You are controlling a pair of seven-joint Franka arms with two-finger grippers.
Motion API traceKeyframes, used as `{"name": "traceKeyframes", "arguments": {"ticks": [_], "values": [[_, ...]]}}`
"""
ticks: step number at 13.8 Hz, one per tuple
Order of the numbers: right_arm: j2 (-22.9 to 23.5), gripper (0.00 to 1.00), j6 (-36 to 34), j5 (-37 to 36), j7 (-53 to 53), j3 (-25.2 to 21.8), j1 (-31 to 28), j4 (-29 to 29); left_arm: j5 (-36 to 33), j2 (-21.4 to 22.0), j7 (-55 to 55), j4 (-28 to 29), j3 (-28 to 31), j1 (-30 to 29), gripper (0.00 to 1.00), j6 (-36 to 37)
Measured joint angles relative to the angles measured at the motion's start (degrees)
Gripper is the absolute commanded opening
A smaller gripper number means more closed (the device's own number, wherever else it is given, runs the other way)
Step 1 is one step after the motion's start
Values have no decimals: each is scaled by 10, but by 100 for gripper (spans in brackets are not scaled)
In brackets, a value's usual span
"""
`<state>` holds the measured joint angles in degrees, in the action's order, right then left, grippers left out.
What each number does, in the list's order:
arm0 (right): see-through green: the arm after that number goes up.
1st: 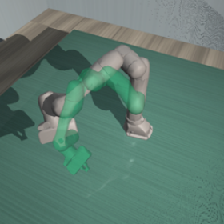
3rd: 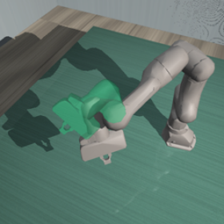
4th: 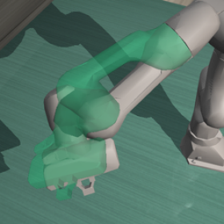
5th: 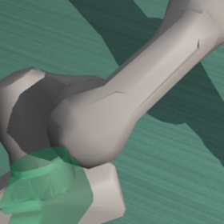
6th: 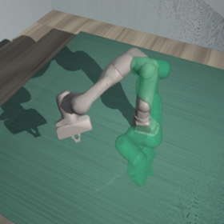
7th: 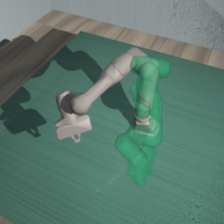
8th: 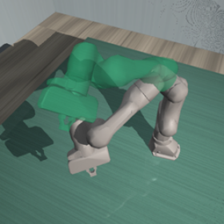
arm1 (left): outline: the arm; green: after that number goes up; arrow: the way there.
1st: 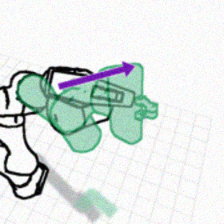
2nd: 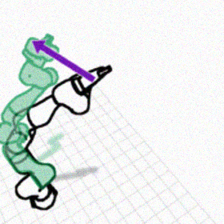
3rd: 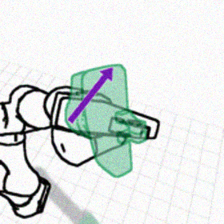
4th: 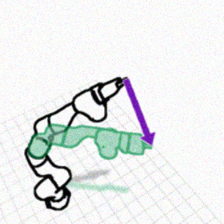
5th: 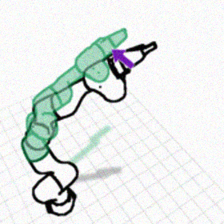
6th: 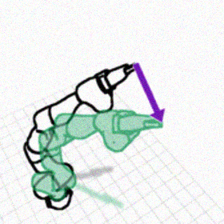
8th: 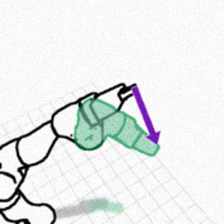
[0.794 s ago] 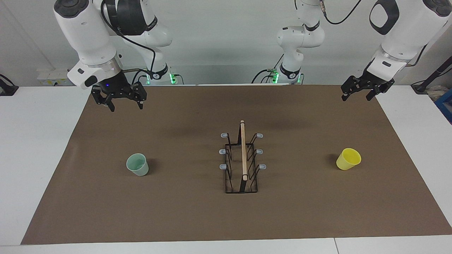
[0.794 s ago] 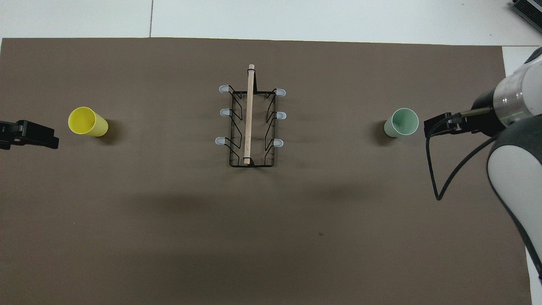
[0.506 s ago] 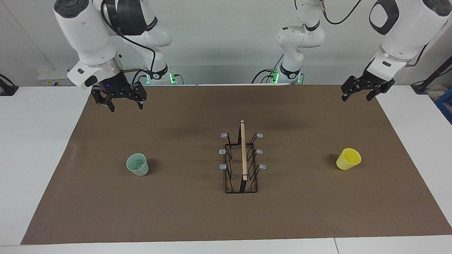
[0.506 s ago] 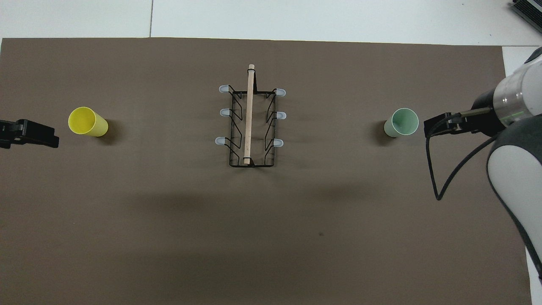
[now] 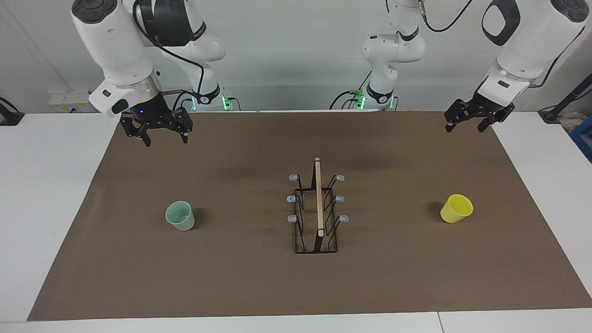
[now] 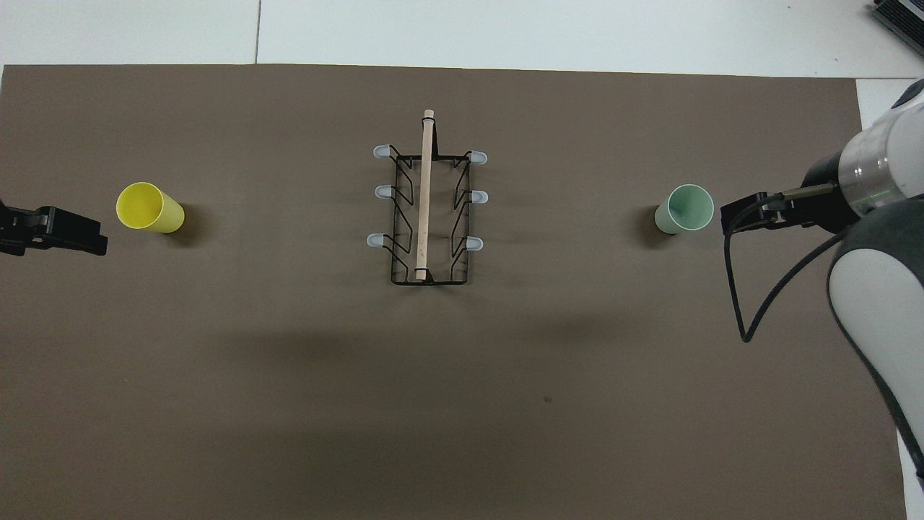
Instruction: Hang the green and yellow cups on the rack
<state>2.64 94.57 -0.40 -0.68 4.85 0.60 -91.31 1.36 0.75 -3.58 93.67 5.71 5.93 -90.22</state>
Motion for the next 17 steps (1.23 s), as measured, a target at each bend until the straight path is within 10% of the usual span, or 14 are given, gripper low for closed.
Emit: {"name": "traceKeyframes", "arguments": {"ticks": [11,17], "values": [[4,100,86,-115,241,0,8,-106,34,-44,27,35,15,-36,100,-71],[85,100,149,-272,277,2,66,-124,102,-95,118,35,17,-82,100,-122]]}}
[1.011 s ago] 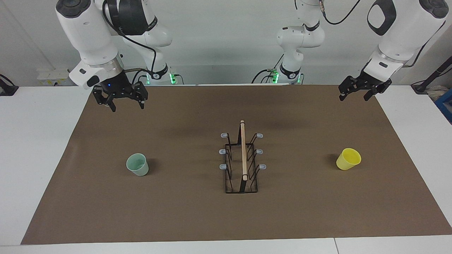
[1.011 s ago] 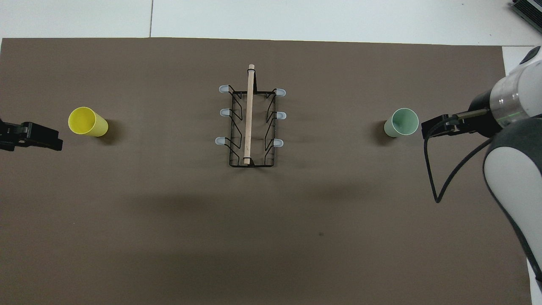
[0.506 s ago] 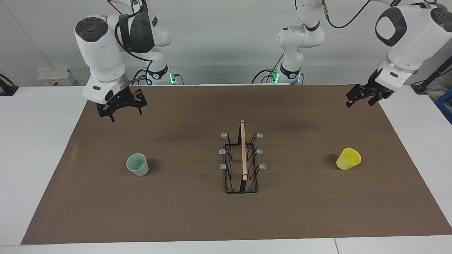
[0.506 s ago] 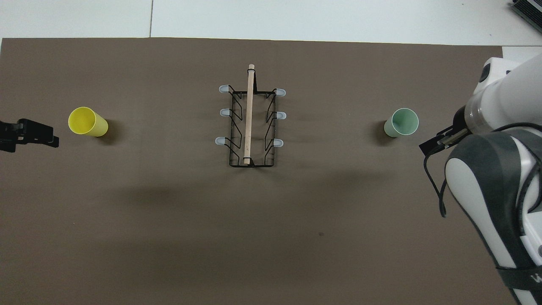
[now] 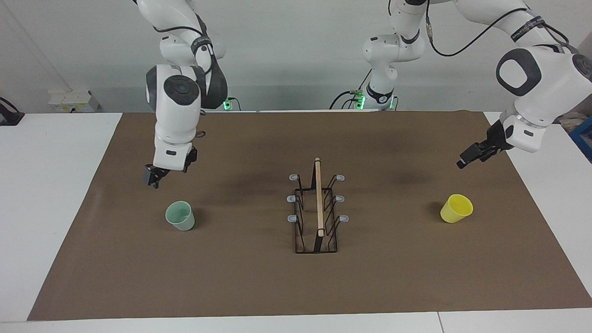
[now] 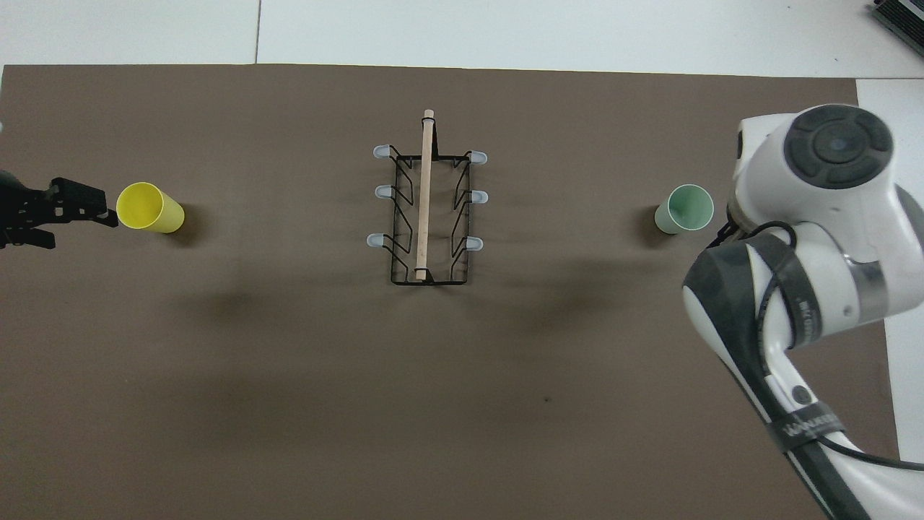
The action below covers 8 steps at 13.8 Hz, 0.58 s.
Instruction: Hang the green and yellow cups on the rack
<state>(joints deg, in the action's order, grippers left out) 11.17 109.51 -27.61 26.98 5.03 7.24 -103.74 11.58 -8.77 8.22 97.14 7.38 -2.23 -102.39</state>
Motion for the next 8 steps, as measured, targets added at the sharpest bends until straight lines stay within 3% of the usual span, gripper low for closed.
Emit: {"name": "traceKeyframes", "arguments": {"ticks": [3,8], "values": [[45,100,29,-81,0,0,20,0,42,-33,104,-17,1,-15,100,-16],[101,100,39,-195,2,1,57,7,83,-159,255,-149,2,-47,100,-2]]}}
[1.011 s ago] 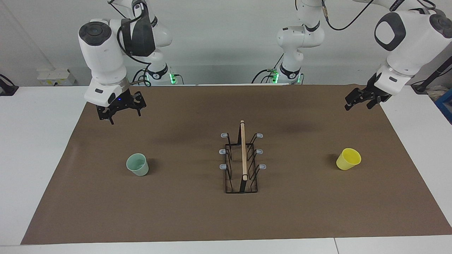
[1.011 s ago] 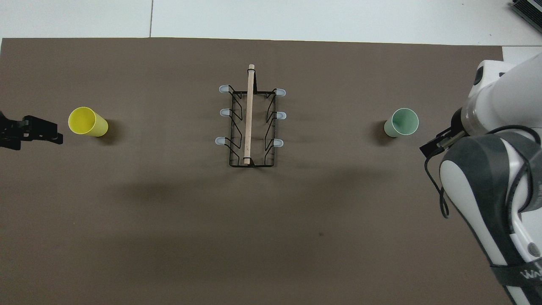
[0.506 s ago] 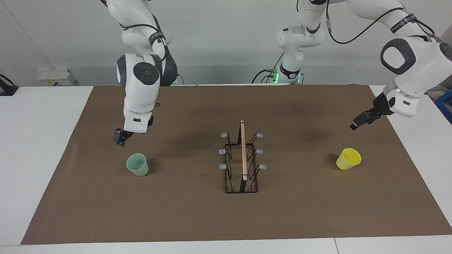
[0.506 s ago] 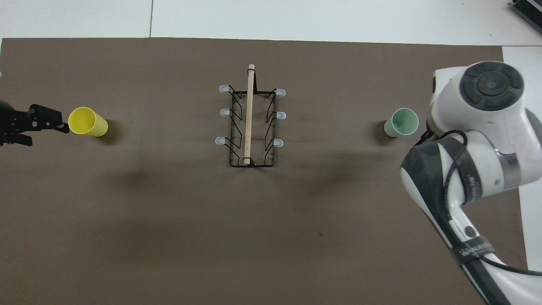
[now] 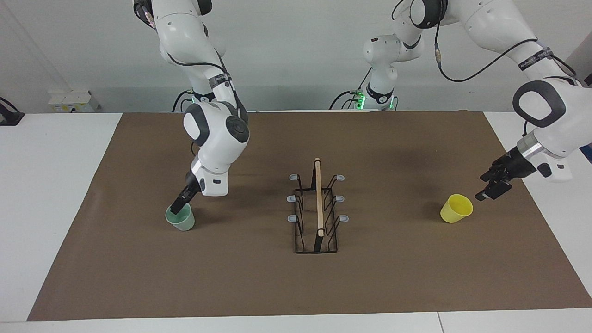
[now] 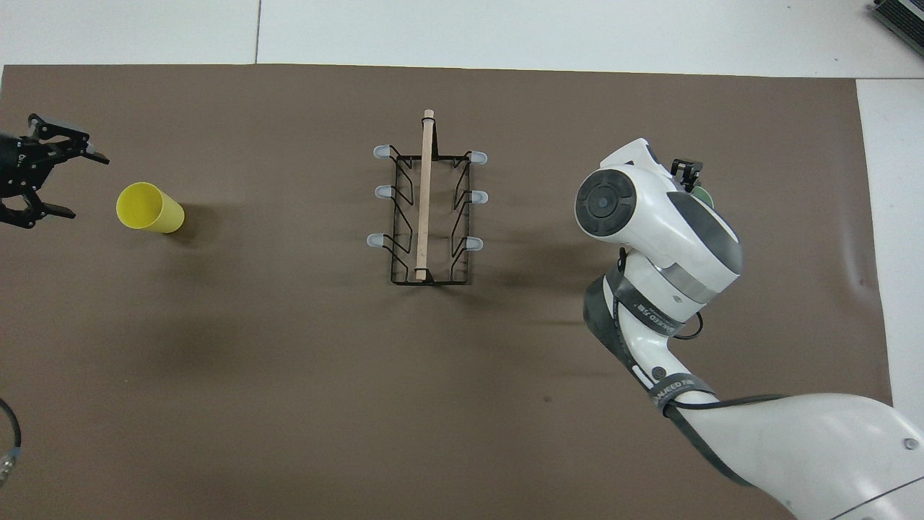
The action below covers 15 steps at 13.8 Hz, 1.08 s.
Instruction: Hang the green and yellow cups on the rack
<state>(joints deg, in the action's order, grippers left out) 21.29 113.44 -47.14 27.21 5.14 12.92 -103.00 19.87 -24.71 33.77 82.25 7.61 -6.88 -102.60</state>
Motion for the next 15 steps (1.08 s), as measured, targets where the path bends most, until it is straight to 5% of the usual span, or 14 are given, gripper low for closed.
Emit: {"name": "traceKeyframes", "arguments": {"ticks": [3,7,15], "values": [[26,100,0,-65,28,0,18,8,21,-86,29,-76,1,-46,100,11],[50,100,4,-107,49,0,20,9,87,-158,72,-108,1,-97,100,14],[79,100,63,-160,51,-1,24,-8,227,-116,262,10,3,-131,100,28]]}}
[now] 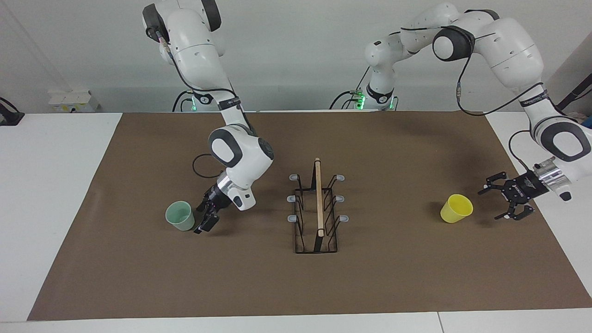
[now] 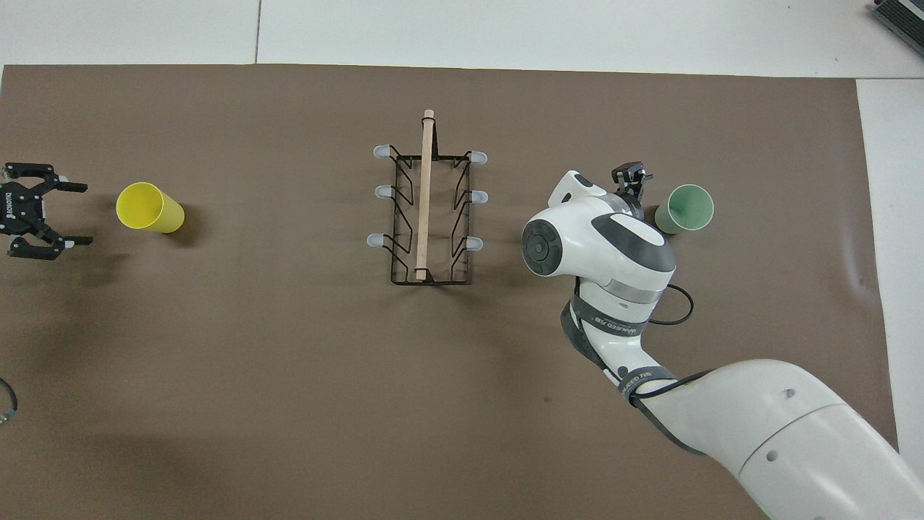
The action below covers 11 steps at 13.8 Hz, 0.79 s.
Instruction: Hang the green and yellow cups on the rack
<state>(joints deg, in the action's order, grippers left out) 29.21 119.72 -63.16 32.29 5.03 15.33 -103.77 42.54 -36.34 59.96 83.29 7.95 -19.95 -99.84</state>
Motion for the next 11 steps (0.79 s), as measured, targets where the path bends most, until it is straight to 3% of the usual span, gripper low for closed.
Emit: {"name": "traceKeyframes", "arguments": {"ticks": [4,11], "values": [[0,100,23,-3,1,-4,-9,-25,53,40,1,102,2,-1,100,-42],[0,100,19,-6,27,-4,-10,-29,257,87,-64,258,-5,8,100,-129]]}}
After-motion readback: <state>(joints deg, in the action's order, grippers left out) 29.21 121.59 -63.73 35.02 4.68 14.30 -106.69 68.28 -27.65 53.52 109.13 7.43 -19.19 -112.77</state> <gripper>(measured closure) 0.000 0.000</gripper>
